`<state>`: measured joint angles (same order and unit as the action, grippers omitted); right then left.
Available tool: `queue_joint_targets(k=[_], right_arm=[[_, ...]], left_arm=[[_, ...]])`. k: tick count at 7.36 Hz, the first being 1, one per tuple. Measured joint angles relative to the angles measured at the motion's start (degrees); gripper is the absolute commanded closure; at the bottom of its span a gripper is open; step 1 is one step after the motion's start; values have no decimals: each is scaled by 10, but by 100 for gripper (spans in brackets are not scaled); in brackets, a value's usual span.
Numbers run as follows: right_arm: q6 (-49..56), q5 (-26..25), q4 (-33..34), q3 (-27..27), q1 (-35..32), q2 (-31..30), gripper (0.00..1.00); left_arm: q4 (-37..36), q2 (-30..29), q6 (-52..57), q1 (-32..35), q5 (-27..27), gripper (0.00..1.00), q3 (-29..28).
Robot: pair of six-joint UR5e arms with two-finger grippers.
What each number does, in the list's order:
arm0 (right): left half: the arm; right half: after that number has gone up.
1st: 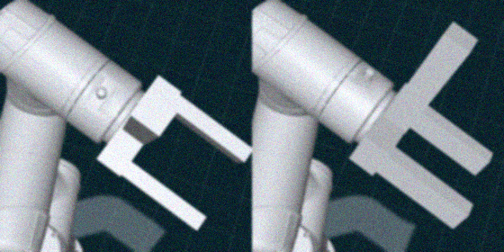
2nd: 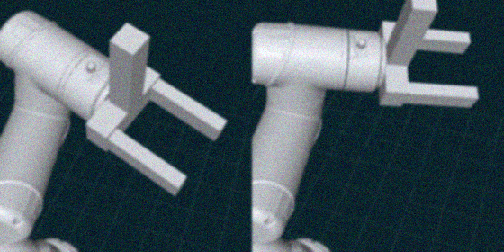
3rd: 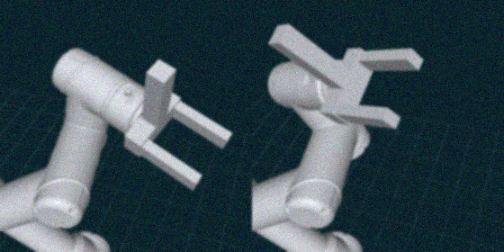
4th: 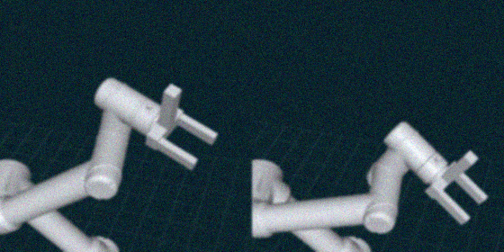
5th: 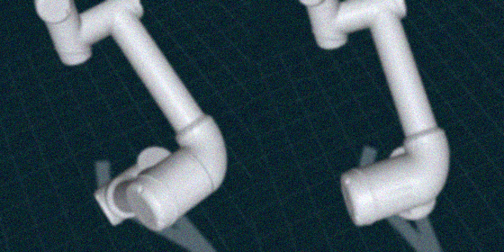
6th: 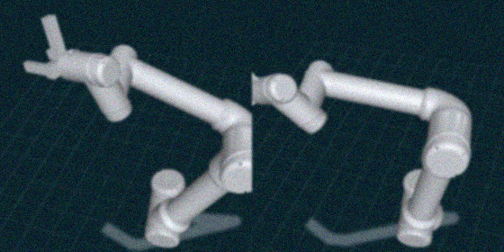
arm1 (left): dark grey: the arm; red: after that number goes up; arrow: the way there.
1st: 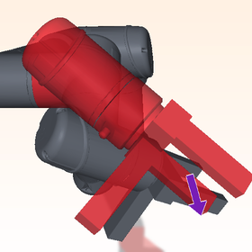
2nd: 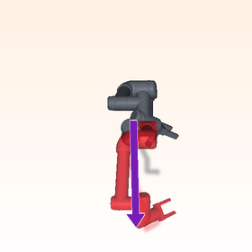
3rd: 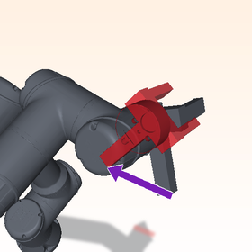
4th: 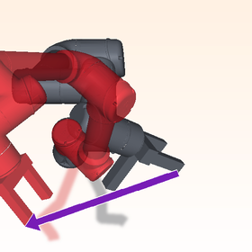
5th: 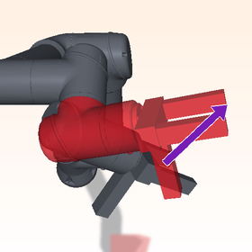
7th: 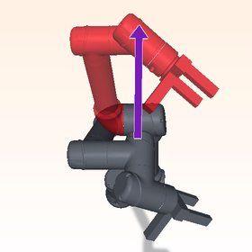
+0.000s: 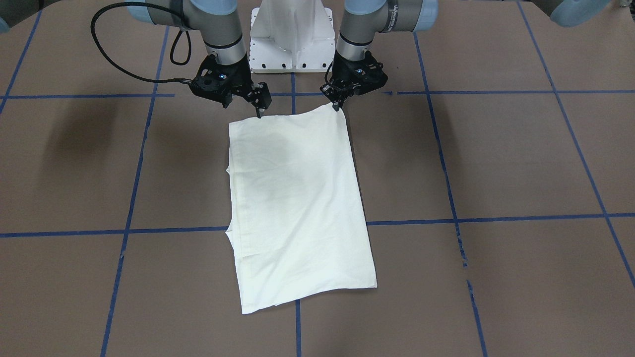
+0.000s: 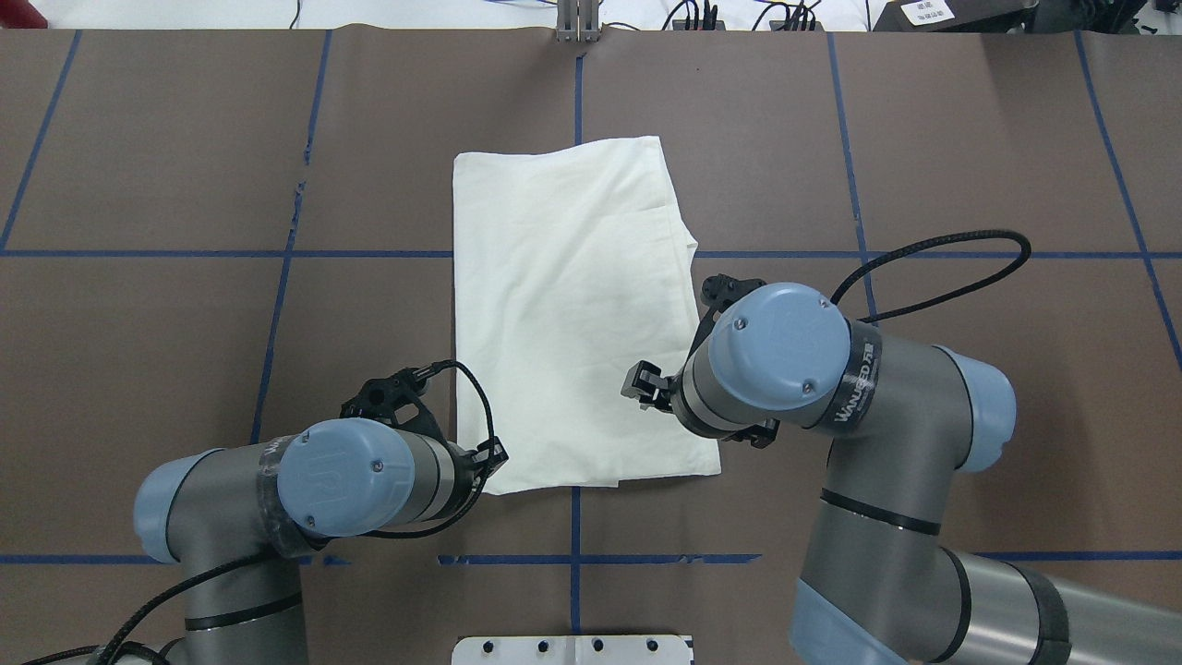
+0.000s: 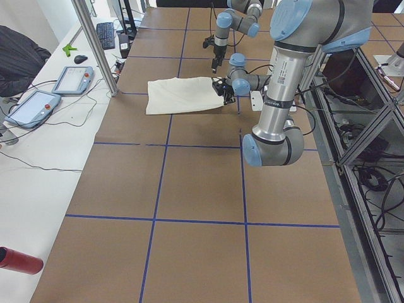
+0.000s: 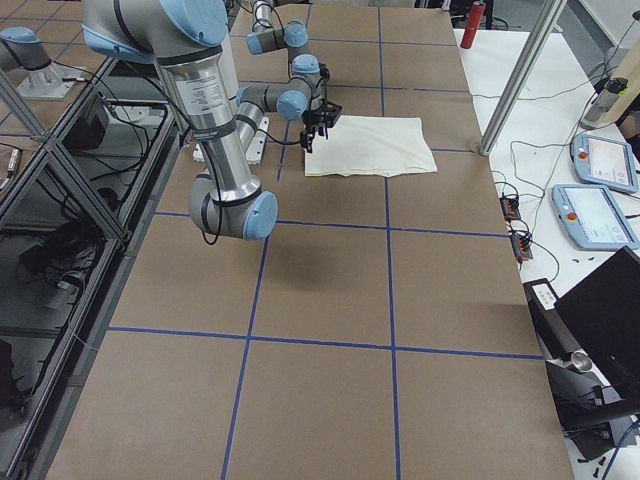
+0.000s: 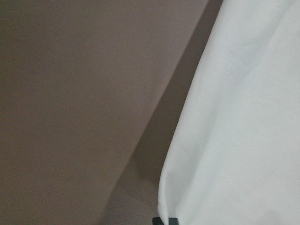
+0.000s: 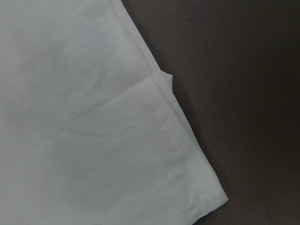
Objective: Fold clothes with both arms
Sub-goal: 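Move the right gripper toward the shirt edge nearest the robot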
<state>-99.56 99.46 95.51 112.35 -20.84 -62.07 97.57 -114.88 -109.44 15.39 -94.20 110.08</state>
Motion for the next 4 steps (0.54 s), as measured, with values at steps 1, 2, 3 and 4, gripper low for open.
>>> queue_joint_targets(k=[1,2,3,4], right_arm=[[-15,-17,-8,-9,17,-3,0],[-27,-27,-31,-27,27,-4,0],[-39,-32,-58,-48,31,-4,0],[-45,-33,-76,-65,34,-5,0]], left_arm=[[1,0,0,0,0,100,-2],[1,0,0,0,0,100,-4],[2,0,0,0,1,100,-4],[2,0,0,0,1,100,-4]])
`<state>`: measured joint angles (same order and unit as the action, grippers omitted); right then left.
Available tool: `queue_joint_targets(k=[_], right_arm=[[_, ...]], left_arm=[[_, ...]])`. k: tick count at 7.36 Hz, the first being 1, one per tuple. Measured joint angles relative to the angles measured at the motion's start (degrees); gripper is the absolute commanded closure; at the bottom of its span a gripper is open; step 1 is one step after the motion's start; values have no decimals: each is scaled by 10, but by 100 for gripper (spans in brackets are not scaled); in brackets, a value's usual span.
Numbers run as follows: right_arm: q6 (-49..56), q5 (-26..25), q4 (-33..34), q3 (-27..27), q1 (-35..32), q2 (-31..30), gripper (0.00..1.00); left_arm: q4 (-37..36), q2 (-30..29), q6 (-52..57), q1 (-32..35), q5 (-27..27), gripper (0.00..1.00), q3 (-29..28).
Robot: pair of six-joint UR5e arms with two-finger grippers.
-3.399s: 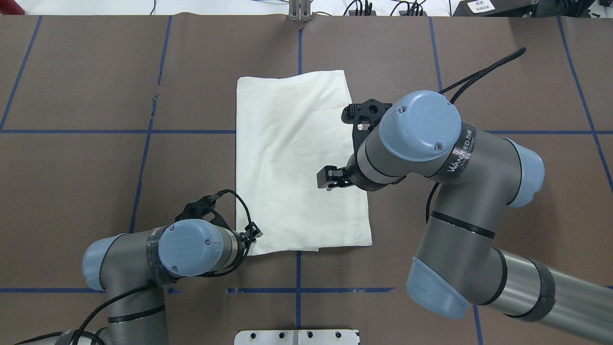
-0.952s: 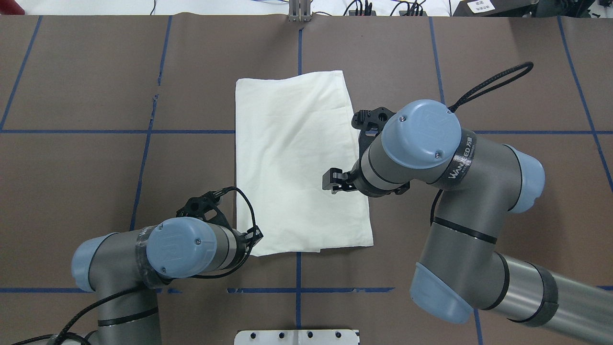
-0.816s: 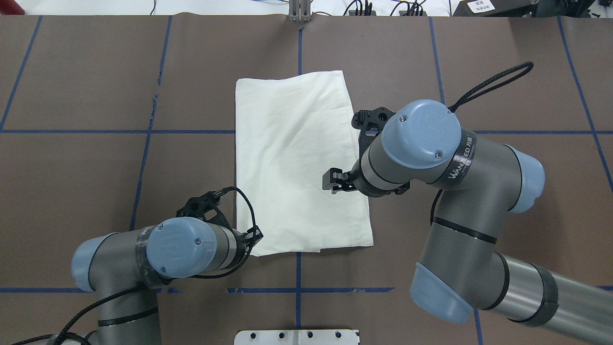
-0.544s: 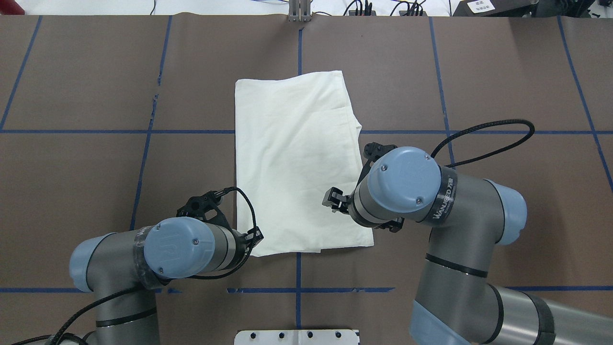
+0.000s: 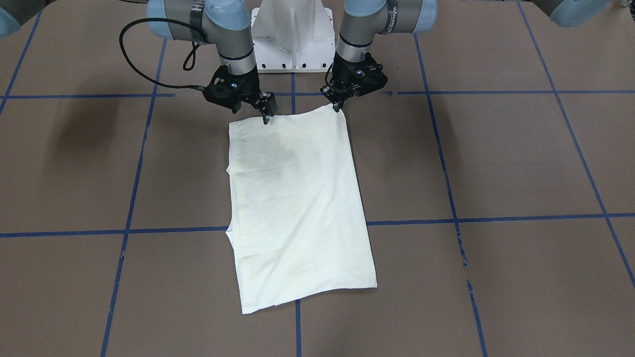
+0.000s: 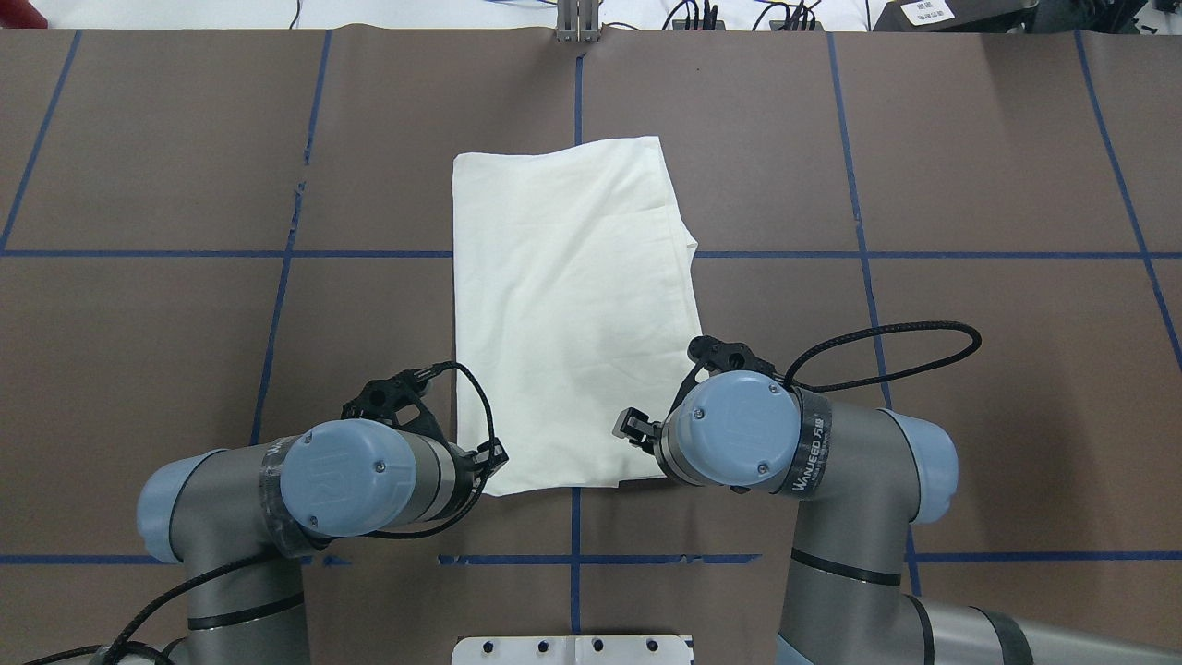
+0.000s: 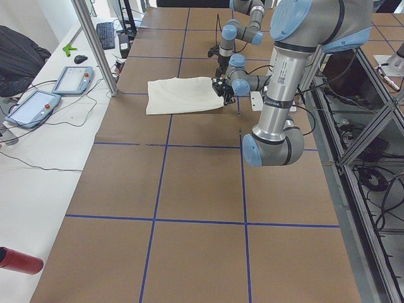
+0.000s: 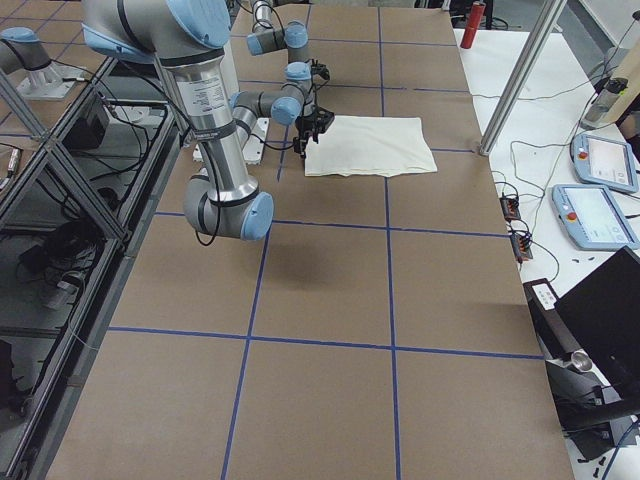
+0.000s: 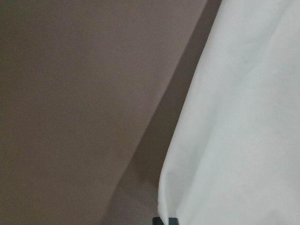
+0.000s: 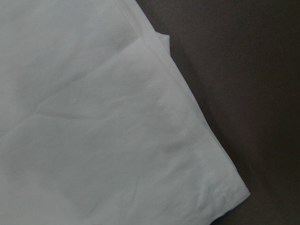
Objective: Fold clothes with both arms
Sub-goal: 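Move the right gripper toward the shirt edge nearest the robot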
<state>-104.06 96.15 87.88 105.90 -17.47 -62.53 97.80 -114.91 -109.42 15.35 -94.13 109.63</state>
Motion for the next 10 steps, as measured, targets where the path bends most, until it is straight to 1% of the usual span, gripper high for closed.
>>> queue_joint_targets(k=[3,6,7,8,9,10], right_arm=[[-5,-1,-12,-28,6,0,0],[-4,0,-11,-33,6,-1,0],[-4,1,-10,-34,7,-2,18],[-4,1,-9,-34,7,-2,49],[-4,2,-8,-34,7,-2,75],[-3,3,-8,-34,7,-2,87]], left_arm=[[0,0,0,-1,0,100,0],[0,0,0,-1,0,100,0],[0,0,0,-1,0,100,0],[0,0,0,0,1,100,0],[0,0,0,0,1,100,0],[0,0,0,0,1,100,0]])
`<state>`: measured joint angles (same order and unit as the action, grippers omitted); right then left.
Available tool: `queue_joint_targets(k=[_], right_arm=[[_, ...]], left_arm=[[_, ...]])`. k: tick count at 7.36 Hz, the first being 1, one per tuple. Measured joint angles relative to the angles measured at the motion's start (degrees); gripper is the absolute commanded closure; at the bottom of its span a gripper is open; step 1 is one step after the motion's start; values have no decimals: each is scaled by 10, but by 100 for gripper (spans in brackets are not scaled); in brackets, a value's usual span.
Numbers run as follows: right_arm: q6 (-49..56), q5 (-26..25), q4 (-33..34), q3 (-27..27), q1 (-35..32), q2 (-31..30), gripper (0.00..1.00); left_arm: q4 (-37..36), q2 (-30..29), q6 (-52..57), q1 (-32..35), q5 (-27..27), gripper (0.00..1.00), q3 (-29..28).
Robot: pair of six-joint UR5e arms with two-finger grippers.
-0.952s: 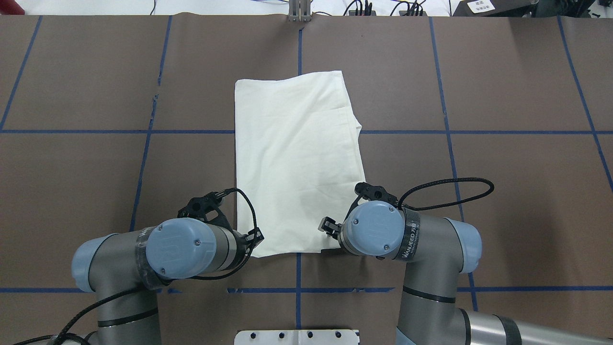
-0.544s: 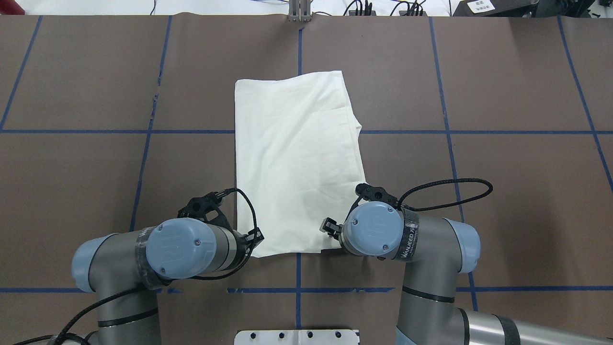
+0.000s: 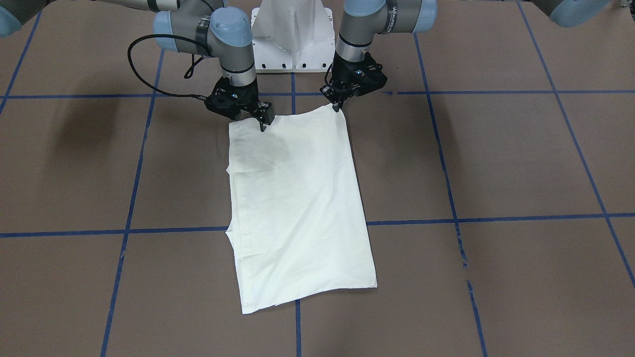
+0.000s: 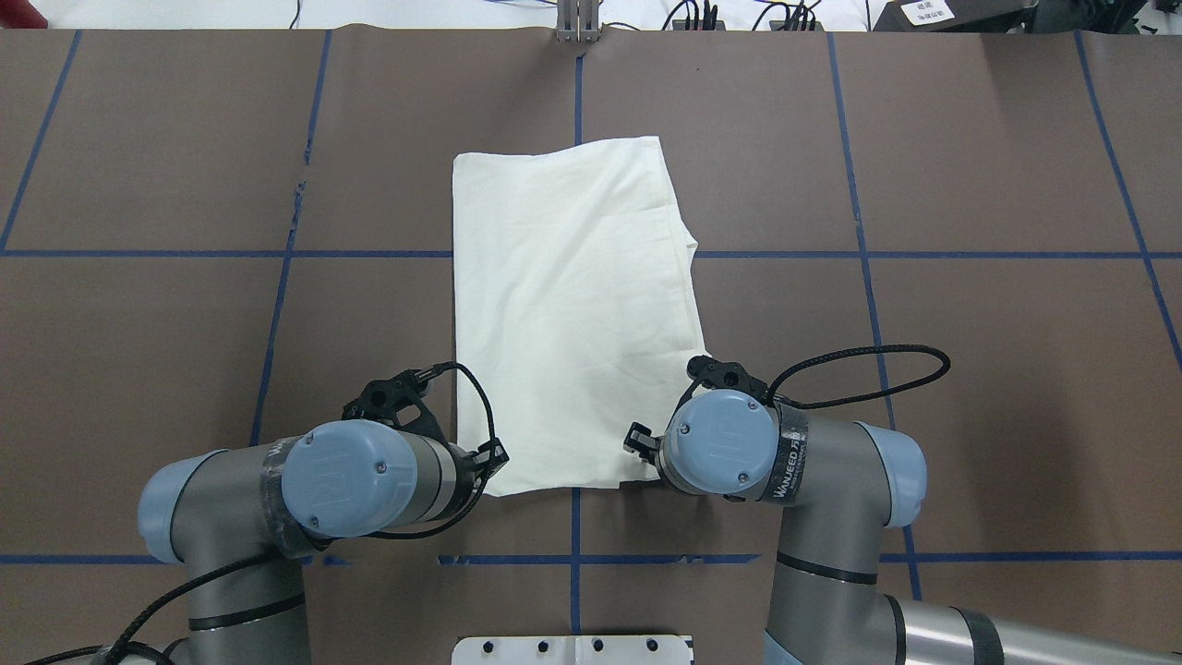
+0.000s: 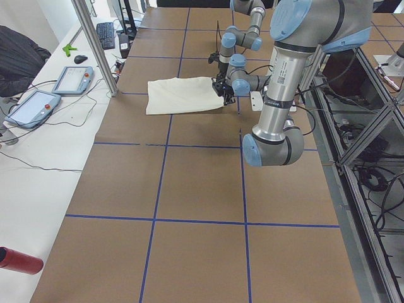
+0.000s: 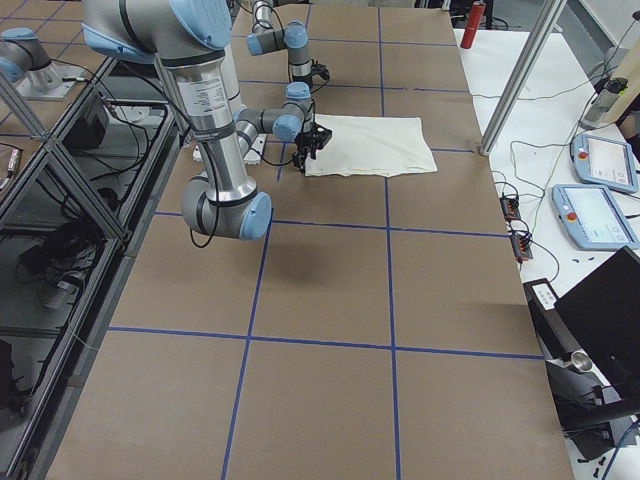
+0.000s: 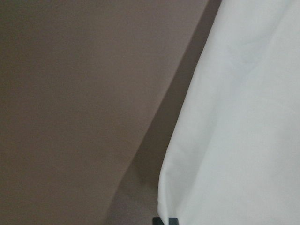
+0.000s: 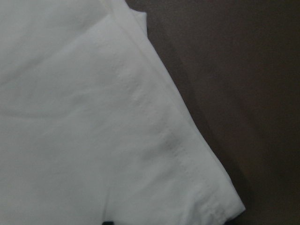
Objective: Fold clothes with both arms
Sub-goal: 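Move the right gripper toward the shirt edge nearest the robot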
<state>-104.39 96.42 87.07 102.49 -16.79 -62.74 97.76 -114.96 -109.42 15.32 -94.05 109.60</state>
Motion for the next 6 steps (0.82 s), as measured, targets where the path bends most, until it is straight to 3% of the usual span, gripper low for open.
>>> queue_joint_targets(k=[2,6], right_arm=[[1,2,0,1,0,2,100],[2,4,1,2,-2,7,100]], left_arm=[[0,0,0,0,0,100,0],[0,1,0,0,2,100,-3]])
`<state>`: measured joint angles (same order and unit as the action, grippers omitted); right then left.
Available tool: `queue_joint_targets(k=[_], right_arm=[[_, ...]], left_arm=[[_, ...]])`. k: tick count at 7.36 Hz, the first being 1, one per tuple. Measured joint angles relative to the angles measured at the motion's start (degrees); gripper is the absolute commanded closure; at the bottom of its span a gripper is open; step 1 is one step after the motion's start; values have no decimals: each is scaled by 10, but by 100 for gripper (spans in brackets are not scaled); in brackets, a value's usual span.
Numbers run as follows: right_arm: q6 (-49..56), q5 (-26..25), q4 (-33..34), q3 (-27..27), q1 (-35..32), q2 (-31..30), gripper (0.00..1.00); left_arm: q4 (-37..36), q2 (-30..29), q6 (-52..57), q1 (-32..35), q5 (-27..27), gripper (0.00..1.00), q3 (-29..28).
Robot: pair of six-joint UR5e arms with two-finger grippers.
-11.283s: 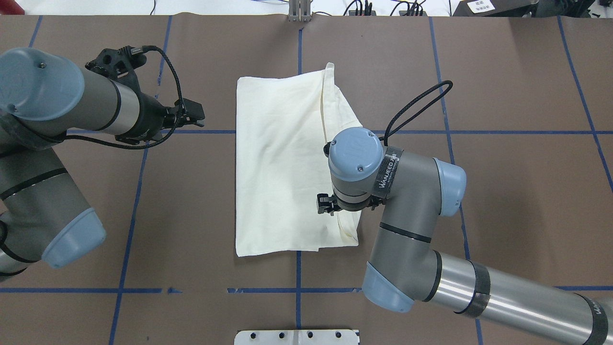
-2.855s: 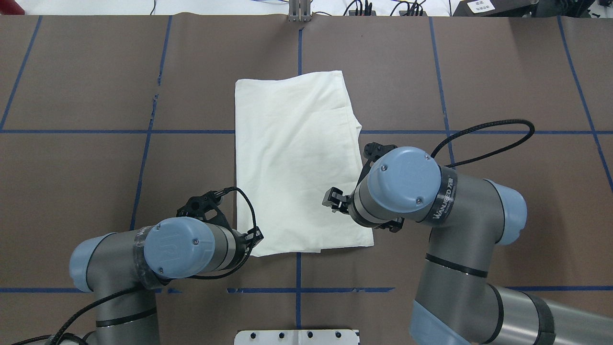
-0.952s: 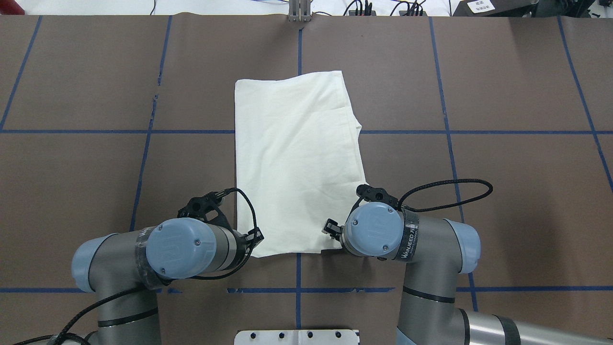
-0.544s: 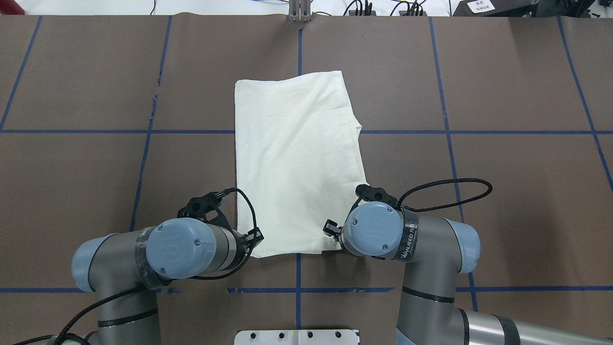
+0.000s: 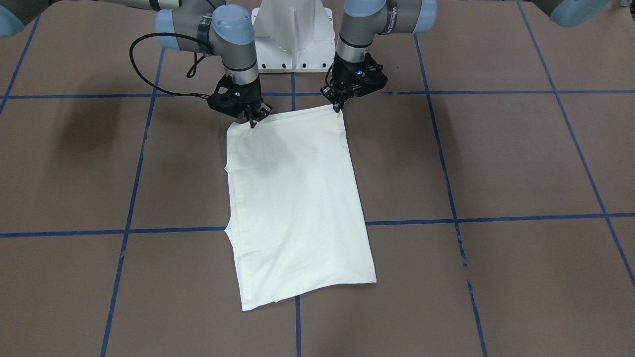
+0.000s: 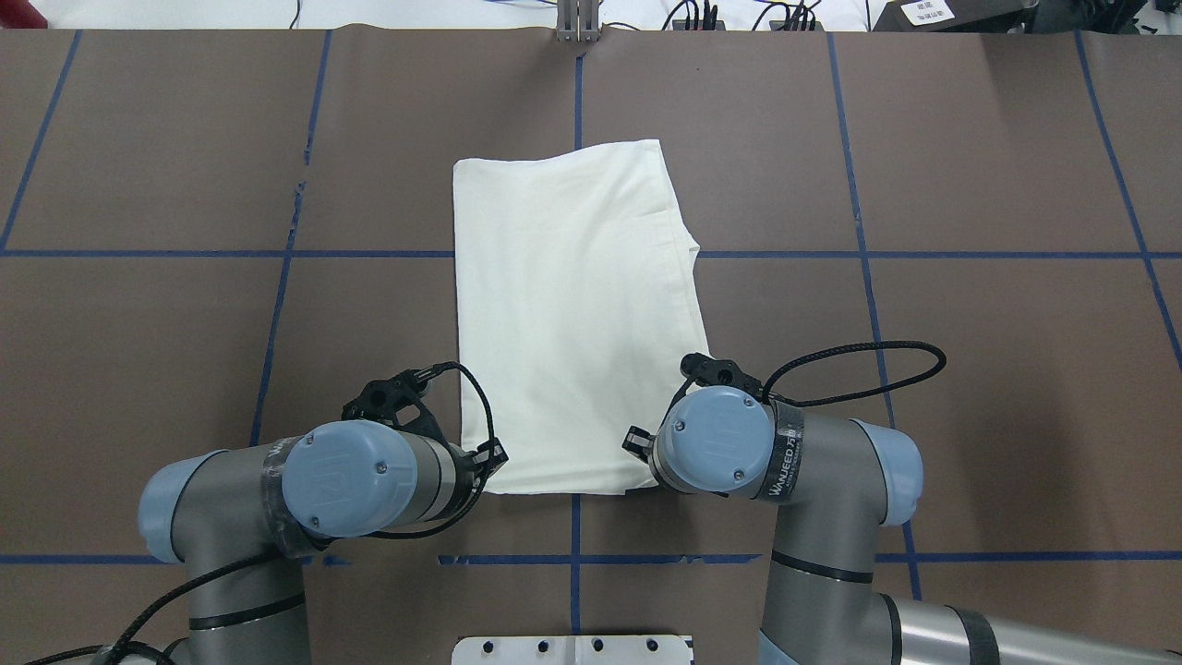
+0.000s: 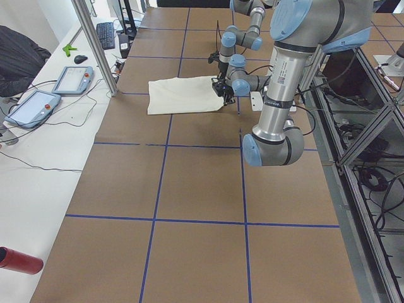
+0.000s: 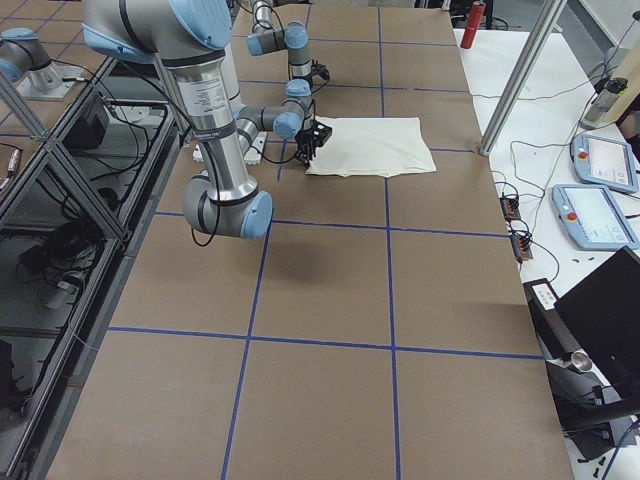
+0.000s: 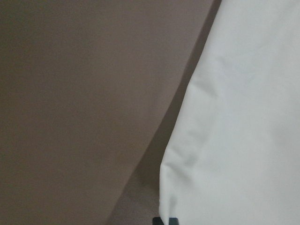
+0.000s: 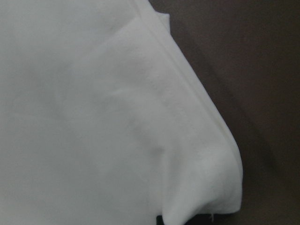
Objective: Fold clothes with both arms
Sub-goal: 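Move the right gripper toward the shirt edge nearest the robot, then grasp the near edge of the shirt with both grippers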
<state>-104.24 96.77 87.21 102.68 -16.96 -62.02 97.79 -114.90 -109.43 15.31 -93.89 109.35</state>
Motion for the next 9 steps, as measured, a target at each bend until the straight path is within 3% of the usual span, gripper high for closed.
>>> queue_joint_targets(k=[4,9], right_arm=[[0,1,-5,18,-5,6,100],[0,25,-9,160,46,-71,100]], left_arm=[[-2,2,-1,0,-1,100,15],[-6,77,-3,-60,0,100,143]])
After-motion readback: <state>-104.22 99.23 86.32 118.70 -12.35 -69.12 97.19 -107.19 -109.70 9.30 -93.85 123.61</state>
